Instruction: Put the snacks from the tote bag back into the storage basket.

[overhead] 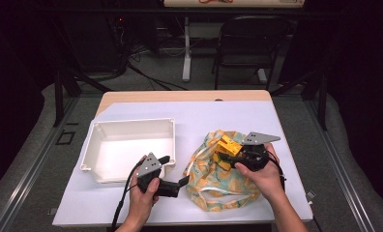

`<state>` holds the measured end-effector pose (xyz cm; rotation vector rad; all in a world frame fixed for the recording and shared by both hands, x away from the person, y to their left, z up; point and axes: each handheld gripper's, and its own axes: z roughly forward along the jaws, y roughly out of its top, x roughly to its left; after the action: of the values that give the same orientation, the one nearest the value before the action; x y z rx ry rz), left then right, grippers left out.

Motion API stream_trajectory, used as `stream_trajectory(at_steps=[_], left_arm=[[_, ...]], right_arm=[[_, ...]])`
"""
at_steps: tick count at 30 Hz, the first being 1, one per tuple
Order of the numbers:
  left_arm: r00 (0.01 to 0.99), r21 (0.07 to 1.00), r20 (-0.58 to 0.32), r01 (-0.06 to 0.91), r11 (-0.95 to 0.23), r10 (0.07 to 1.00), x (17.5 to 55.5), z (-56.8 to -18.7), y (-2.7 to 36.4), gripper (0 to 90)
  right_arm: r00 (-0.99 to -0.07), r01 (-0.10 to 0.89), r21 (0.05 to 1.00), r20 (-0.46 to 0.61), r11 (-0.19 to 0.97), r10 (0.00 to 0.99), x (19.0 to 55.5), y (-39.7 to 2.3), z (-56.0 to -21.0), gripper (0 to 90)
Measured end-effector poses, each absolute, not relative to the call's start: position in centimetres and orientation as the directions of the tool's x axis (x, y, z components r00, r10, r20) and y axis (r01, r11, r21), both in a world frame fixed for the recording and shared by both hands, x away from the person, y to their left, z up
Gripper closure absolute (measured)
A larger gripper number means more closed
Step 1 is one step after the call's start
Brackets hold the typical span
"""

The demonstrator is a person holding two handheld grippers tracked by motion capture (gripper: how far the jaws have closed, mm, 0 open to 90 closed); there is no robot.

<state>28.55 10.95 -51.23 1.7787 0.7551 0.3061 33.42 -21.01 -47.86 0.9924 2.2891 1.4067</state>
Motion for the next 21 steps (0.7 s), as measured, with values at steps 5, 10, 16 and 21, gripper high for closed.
stream_trajectory(at_steps=[5, 10, 16, 21], left_arm=[[0.764, 0.935, -0.139, 0.312, -0.172, 0.630, 28.2, -51.0, 10.1, 0.0], [0.773, 0.934, -0.142, 0.311, -0.175, 0.619, 28.2, -51.3, 9.3, 0.0], [0.766, 0.934, -0.125, 0.305, -0.185, 0.630, 28.0, -51.5, 8.5, 0.0], [0.780, 0.934, -0.127, 0.301, -0.190, 0.613, 28.0, -51.6, 8.1, 0.0]], right_arm=[[-0.719, 0.418, 0.871, 0.143, 0.259, 0.680, 33.0, -20.3, -47.1, 51.1], [-0.719, 0.415, 0.875, 0.149, 0.248, 0.679, 32.5, -19.7, -46.5, 51.1], [-0.723, 0.414, 0.877, 0.156, 0.242, 0.673, 32.1, -18.8, -46.0, 51.1], [-0.728, 0.415, 0.878, 0.163, 0.239, 0.666, 31.9, -18.1, -45.9, 51.0]])
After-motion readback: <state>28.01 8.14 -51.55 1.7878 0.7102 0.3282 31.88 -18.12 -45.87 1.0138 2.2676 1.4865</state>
